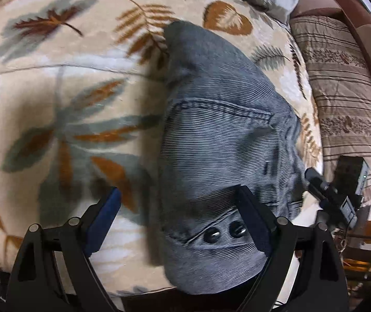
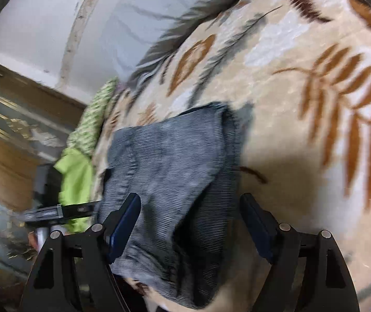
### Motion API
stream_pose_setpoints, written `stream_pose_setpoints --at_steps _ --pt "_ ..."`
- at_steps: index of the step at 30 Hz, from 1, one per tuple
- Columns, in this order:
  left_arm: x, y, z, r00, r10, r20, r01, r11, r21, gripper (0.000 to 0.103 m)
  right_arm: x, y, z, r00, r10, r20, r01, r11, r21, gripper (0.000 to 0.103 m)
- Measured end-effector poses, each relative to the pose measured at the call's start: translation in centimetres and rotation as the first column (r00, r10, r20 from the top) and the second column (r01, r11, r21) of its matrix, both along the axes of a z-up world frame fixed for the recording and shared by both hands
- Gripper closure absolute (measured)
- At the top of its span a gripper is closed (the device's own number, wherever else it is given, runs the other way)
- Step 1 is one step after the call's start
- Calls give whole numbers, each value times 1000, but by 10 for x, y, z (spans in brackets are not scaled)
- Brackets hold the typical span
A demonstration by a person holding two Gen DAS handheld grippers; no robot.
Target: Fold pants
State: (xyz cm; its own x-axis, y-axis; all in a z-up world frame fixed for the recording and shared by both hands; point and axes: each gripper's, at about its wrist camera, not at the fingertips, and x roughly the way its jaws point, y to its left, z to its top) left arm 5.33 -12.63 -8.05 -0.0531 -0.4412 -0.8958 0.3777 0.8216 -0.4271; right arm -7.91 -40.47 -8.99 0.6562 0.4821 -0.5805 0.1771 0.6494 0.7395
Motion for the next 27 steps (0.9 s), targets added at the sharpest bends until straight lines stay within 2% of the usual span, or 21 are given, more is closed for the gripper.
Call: stream_pose_setpoints --at_steps 3,7,10,14,15,16,17,18,19,22,24,27 --pt "2 -7 -4 1000 -12 -29 11 999 -33 12 14 10 -2 995 86 42 -88 995 56 22" --pt "9 -10 -12 998 -10 -63 7 999 -54 12 20 4 -10 990 115 75 -123 986 108 24" --pt "11 -11 -15 998 -1 -67 -4 998 -66 10 23 6 -12 989 134 66 -140 986 90 24" --pt "7 -19 -13 999 -5 -35 4 999 -45 10 30 17 -9 989 146 24 -146 989 -14 24" --pt "7 -20 -12 999 -10 -34 8 999 -51 18 32 21 -7 989 144 13 -144 989 -46 25" --pt "5 -20 -11 999 -13 -39 10 998 -61 31 33 24 -5 990 142 6 -141 988 -67 29" --pt "3 -20 -7 999 -16 -34 14 998 -64 32 32 27 -3 991 134 -6 -134 987 -87 34" --pt "2 -21 -5 1000 -19 -23 18 998 -62 40 30 28 -1 992 123 -10 -123 989 -87 42" --pt "-3 -22 1 999 -33 -3 32 998 -60 49 29 28 0 993 116 -9 -117 990 -77 46" --pt "-15 -25 12 997 -53 56 55 998 -32 55 22 32 5 993 119 4 -119 992 -32 47" --pt "-20 -28 15 995 -62 82 64 998 -12 57 21 40 4 988 147 -39 -150 984 -96 48" --pt "-23 -25 23 993 -65 103 65 998 2 64 27 47 10 988 139 -70 -148 979 -141 49"
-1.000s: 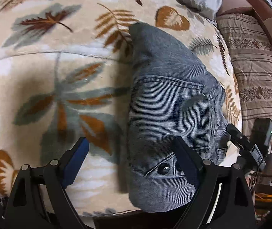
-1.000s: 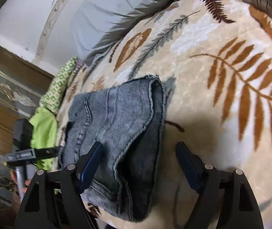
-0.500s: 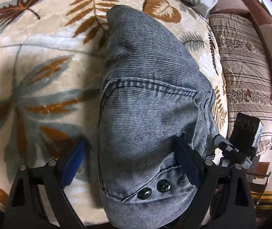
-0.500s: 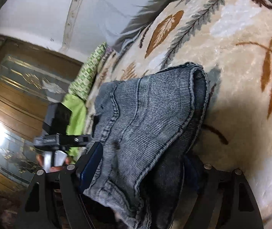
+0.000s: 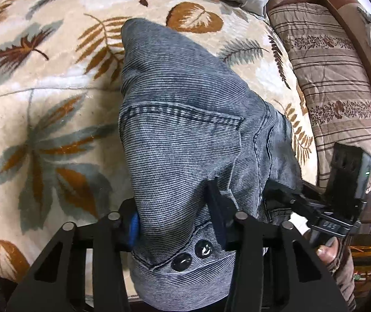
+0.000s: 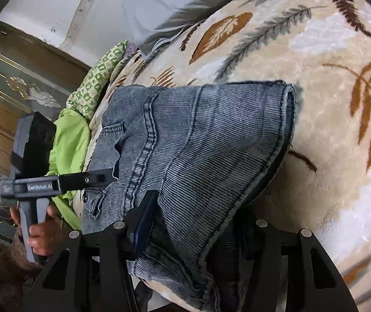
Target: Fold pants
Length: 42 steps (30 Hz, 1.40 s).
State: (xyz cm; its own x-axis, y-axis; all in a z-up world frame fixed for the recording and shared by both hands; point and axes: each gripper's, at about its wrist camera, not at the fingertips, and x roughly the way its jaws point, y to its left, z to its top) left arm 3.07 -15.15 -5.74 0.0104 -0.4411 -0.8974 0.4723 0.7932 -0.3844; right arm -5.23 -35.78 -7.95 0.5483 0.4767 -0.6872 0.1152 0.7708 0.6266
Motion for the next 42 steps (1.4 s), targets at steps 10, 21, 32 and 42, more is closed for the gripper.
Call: stream_pose_setpoints --at_steps 10,21,32,42 --pt "14 34 46 992 33 119 -31 999 -14 66 28 41 48 993 79 89 -76 996 -39 50" --pt "67 45 89 959 76 272 -74 997 -16 65 97 57 101 970 108 216 -86 990 -110 49" --pt "126 30 52 954 92 285 -111 993 51 65 167 56 73 988 81 129 -60 985 -160 48" --pt "147 28 3 965 124 233 -151 983 101 59 189 56 29 997 65 37 -54 967 -248 47"
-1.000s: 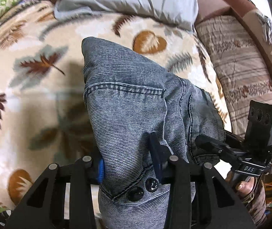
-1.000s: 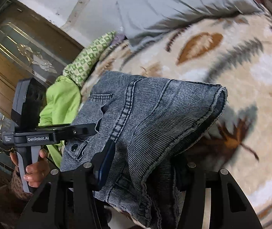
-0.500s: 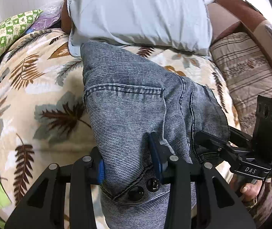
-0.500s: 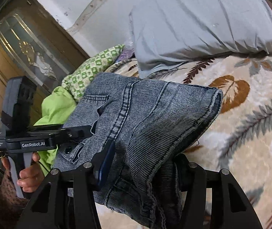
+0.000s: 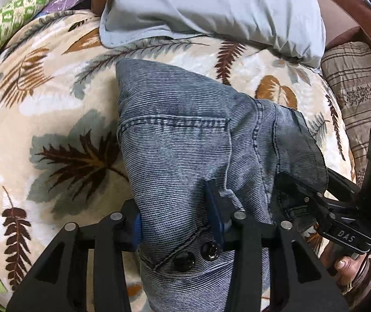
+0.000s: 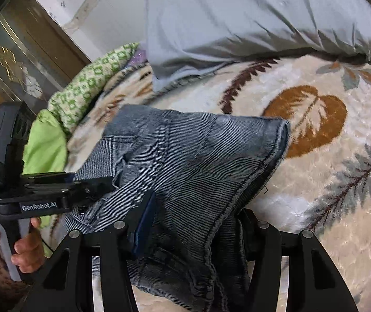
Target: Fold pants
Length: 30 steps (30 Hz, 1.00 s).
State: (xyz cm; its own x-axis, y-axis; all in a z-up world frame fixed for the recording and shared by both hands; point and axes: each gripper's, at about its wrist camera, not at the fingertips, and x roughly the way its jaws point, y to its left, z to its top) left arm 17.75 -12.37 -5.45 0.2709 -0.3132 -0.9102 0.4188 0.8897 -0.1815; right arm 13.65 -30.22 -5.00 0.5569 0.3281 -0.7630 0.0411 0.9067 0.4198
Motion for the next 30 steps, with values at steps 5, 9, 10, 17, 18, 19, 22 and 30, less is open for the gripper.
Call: stream_pose_setpoints --at_steps 5,9,10,17,18,19,22,30 --pt "-2 0 -3 999 3 32 -3 1000 13 50 -3 -2 -10 1000 -15 -20 14 998 -69 38" --pt "-4 1 -2 997 15 82 -19 998 56 33 -4 -3 -10 999 -24 -30 20 991 -135 26" --pt "-5 3 -2 996 20 82 -25 998 58 32 -5 -3 -10 999 -26 -31 21 989 -143 25" --pt "-10 19 2 995 73 69 -77 995 62 29 -18 -4 2 998 -57 -39 47 971 -233 19" --pt "-13 20 3 994 77 73 -82 994 65 29 -21 -4 6 997 -65 -41 53 966 -252 19" --pt "-16 22 5 993 82 80 -87 994 68 29 -24 -3 9 997 -71 -43 57 962 -268 19" --pt "-27 28 11 991 98 95 -107 990 88 25 -36 -4 19 995 -87 -47 69 952 -298 15" --pt "-66 48 18 969 164 183 -199 962 188 22 -84 1 44 988 -138 -73 101 924 -368 0"
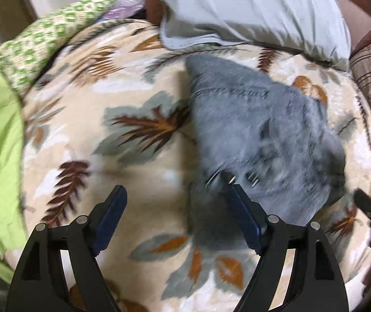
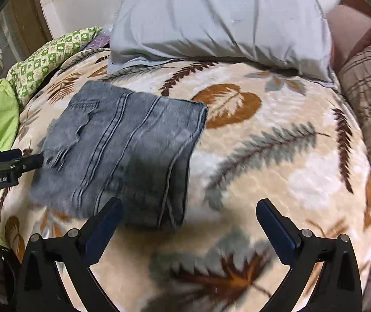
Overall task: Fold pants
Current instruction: 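Release the folded denim with both grippers and pull them back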
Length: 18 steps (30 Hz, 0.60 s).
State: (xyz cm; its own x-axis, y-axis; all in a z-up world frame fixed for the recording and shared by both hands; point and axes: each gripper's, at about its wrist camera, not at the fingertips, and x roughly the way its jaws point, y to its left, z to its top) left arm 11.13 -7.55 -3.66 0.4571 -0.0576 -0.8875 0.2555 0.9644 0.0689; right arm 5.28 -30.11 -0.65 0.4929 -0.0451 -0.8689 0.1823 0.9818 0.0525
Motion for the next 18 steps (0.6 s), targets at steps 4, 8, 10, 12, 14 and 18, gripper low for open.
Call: stream_pose_setpoints --at_steps 4,8,10,12,14,18 --pt "-31 11 -6 1000 -5 21 3 997 76 22 -32 9 1 998 17 -60 -15 1000 25 0" --pt "-66 25 -16 1000 -14 24 11 995 100 22 -74 26 7 998 30 -54 -33 997 -68 0" --pt "-77 29 -18 999 -23 25 20 995 99 22 -94 28 12 999 -11 -32 7 993 -115 0" --pt "-86 31 -17 999 -29 30 26 995 95 22 -106 25 17 999 -42 -12 41 994 -101 0" --pt "-93 33 -16 999 -37 36 34 995 92 22 -115 22 21 997 -79 4 79 993 -90 0" --pt "-103 34 -10 998 -48 51 44 996 78 22 -125 19 28 995 -100 24 102 991 -90 0"
